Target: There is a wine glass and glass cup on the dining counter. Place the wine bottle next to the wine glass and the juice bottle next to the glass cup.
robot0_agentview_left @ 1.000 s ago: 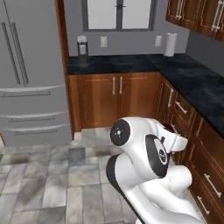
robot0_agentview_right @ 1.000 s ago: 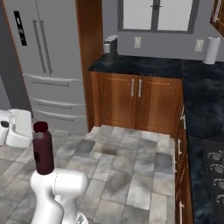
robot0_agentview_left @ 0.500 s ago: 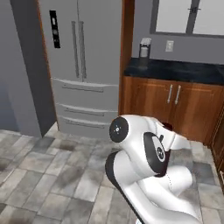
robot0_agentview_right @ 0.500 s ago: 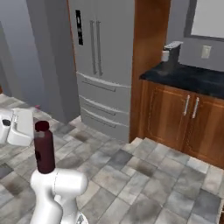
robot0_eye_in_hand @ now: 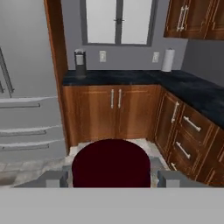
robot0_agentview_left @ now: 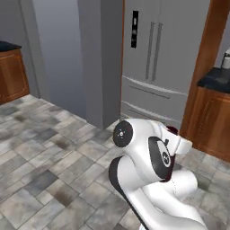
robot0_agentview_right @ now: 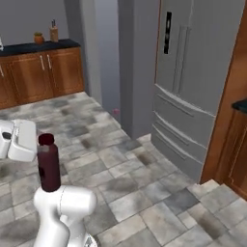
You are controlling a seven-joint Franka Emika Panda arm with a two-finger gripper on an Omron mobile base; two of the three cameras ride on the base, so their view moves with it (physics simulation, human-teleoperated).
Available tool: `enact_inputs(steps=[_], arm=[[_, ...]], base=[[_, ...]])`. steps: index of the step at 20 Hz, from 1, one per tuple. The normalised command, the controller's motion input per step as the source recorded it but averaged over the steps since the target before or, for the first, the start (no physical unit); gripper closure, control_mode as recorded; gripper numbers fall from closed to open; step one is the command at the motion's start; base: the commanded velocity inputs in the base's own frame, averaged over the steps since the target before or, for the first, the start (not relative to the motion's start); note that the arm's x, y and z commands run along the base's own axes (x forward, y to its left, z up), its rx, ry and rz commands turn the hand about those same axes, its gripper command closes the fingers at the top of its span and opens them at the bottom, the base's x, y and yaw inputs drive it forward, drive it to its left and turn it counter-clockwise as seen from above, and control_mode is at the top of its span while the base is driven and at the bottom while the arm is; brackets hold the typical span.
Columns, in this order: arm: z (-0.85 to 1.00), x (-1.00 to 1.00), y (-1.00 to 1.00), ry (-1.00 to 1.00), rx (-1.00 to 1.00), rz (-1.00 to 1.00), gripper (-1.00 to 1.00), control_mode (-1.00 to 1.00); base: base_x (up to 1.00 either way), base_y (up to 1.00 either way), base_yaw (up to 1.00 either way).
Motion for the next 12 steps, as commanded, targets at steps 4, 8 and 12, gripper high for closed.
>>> enact_inputs(steps=[4, 8, 12], arm=[[0.0, 0.0, 0.0, 0.0, 0.0, 0.0, 1.0, 1.0], [0.0, 0.0, 0.0, 0.0, 0.0, 0.0, 1.0, 1.0], [0.0, 0.0, 0.0, 0.0, 0.0, 0.0, 1.0, 1.0]], base=[[0.7, 0.0, 0.54], [0.81, 0.0, 0.41], [0.87, 0.0, 0.3]])
